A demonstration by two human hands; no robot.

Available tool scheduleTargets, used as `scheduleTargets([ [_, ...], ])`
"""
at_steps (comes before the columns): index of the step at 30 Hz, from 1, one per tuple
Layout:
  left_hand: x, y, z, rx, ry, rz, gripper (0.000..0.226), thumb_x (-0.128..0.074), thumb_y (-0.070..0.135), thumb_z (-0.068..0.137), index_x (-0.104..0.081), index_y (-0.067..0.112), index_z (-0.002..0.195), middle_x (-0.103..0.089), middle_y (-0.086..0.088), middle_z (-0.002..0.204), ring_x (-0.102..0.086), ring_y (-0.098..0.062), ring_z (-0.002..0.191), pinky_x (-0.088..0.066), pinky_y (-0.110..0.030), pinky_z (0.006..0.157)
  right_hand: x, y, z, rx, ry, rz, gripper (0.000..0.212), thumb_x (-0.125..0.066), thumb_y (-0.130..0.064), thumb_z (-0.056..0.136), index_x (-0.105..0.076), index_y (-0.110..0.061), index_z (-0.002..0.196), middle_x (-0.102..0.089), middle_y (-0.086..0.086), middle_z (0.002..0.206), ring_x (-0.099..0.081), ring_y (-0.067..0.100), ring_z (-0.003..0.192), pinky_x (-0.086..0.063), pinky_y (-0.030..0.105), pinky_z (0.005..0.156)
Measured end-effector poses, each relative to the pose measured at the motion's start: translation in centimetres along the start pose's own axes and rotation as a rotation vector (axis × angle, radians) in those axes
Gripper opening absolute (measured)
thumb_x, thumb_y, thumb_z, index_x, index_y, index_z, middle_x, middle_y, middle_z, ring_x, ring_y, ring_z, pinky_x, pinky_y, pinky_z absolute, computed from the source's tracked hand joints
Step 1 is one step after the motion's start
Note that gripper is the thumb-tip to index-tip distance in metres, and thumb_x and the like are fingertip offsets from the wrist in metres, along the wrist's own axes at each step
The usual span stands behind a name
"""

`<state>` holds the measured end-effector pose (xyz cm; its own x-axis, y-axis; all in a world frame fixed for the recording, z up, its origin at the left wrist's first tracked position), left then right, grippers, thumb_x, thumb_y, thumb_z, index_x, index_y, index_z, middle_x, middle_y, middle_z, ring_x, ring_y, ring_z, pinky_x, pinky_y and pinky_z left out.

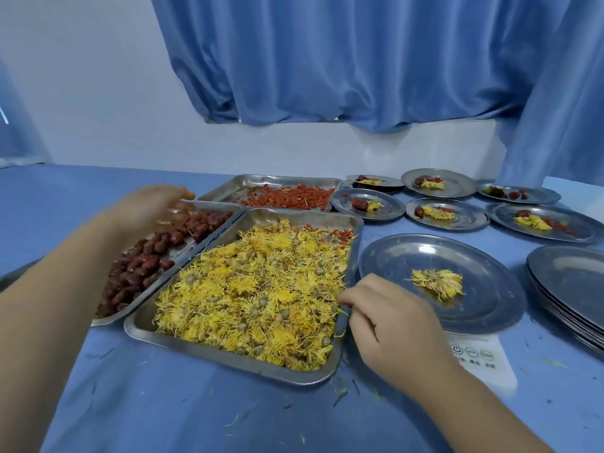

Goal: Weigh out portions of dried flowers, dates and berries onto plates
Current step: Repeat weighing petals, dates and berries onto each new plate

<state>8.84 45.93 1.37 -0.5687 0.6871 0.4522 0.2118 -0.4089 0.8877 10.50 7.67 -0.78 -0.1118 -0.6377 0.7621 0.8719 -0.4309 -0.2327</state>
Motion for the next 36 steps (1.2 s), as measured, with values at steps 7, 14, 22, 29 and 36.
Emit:
scheduleTargets([
  [7, -0.6, -4.9, 2.3, 0.003, -0.065, 0.657, 0.031, -0.047, 0.019, 0.1, -0.063, 0.016, 0.126, -0.061, -0.004, 0.127, -0.058, -0.029, 0.116, -0.039, -0.038, 0.101, -0.3, -0.3, 0.1, 0.013, 0.032, 0.0, 0.031, -0.039, -0.019, 0.083, -0.07, -0.017, 0.084, -0.06, -0.006, 0.076, -0.058, 0.013, 0.069, -0.049, 0.033, 0.048],
  [14, -1.4, -7.8, 2.5, 0.129, -0.278, 1.042, 0.057, -0.041, -0.01, 0.081, -0.066, 0.021, 0.121, -0.054, -0.006, 0.14, -0.048, -0.025, 0.129, -0.036, -0.042, 0.111, -0.2, -0.3, 0.0, 0.029, 0.061, 0.02, 0.028, -0.044, -0.015, 0.082, -0.071, -0.018, 0.083, -0.06, -0.007, 0.076, -0.058, 0.012, 0.07, -0.05, 0.033, 0.05],
  [22, -0.5, -6.5, 1.0, -0.01, -0.109, 0.958, 0.021, -0.064, 0.012, 0.086, -0.07, 0.022, 0.104, -0.07, 0.004, 0.103, -0.063, -0.014, 0.093, -0.048, -0.028, 0.089, 0.7, -0.2, -0.4, 0.036, 0.129, 0.04, 0.024, -0.049, -0.01, 0.08, -0.072, -0.017, 0.081, -0.059, -0.01, 0.074, -0.051, 0.005, 0.065, -0.045, 0.023, 0.051],
  [29, -3.4, 0.4, -1.3, -0.189, -0.089, 0.604, 0.015, -0.063, 0.027, 0.092, -0.065, 0.033, 0.105, -0.066, 0.013, 0.1, -0.062, -0.002, 0.076, -0.044, -0.021, 0.068, 3.7, 3.8, -0.9, -0.182, 0.321, 0.301, 0.028, -0.047, -0.006, 0.079, -0.072, -0.018, 0.076, -0.059, -0.012, 0.067, -0.055, 0.005, 0.065, -0.039, 0.013, 0.056],
  [36, -13.5, 7.6, -5.4, -0.337, -0.322, 0.468, 0.019, -0.058, 0.035, 0.094, -0.064, 0.038, 0.112, -0.071, 0.015, 0.09, -0.068, -0.002, 0.079, -0.053, -0.03, 0.082, 5.4, 11.2, -3.4, -0.719, 0.525, 0.806, 0.037, -0.048, -0.002, 0.086, -0.071, -0.026, 0.071, -0.064, -0.01, 0.059, -0.049, 0.008, 0.048, -0.043, 0.024, 0.048],
])
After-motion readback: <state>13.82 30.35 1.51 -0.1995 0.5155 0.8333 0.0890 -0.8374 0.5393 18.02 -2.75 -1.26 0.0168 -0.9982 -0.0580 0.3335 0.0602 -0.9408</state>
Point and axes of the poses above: each hand's wrist, its own z-axis towards the middle knuckle, its own x-axis out of the back of the hand, y = z × x, the point moved 10 cm from there along z, towards the middle knuckle
